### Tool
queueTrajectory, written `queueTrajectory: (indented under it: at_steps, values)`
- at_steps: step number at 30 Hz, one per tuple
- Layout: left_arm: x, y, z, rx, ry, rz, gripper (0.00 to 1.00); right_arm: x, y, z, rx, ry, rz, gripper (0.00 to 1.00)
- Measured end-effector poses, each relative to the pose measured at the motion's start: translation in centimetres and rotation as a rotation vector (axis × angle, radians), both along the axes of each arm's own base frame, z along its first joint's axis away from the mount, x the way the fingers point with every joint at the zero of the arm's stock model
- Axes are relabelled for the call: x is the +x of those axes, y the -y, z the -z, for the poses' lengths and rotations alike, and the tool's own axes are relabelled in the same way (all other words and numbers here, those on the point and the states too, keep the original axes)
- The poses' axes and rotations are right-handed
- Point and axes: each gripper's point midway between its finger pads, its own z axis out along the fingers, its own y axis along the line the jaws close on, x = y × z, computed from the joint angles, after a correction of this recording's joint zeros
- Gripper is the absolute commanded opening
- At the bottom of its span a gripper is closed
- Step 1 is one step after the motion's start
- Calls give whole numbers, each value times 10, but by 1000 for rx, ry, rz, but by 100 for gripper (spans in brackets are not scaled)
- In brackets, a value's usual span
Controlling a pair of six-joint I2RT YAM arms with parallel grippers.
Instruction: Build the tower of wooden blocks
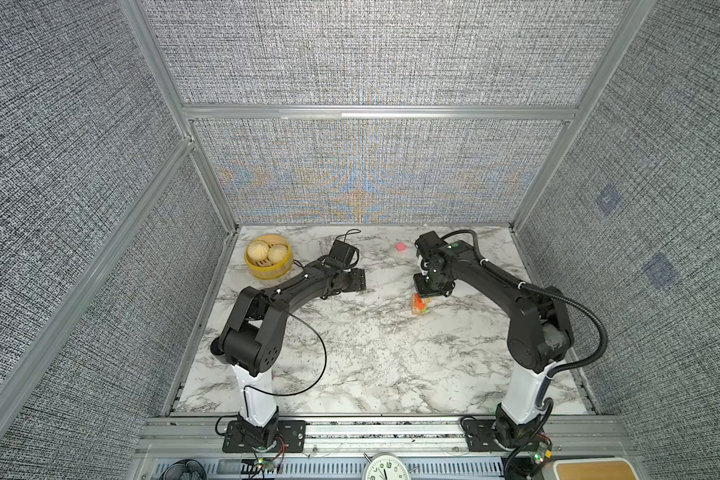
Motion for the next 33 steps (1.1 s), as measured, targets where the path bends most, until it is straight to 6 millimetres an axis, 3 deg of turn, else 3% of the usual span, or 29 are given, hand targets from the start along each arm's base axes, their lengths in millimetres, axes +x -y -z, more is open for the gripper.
queueTrajectory:
  at_steps: [18,25,33]
  values:
    - [0,0,0,0,-1,1,79,1,-2,0,10,-1,-2,39]
    - [0,0,1,2,-3,1,79,0,-3,0,15,-3,-4,47]
    - [18,16,-4,-10,0,36,78,-6,0,-32,52,77,-3,58]
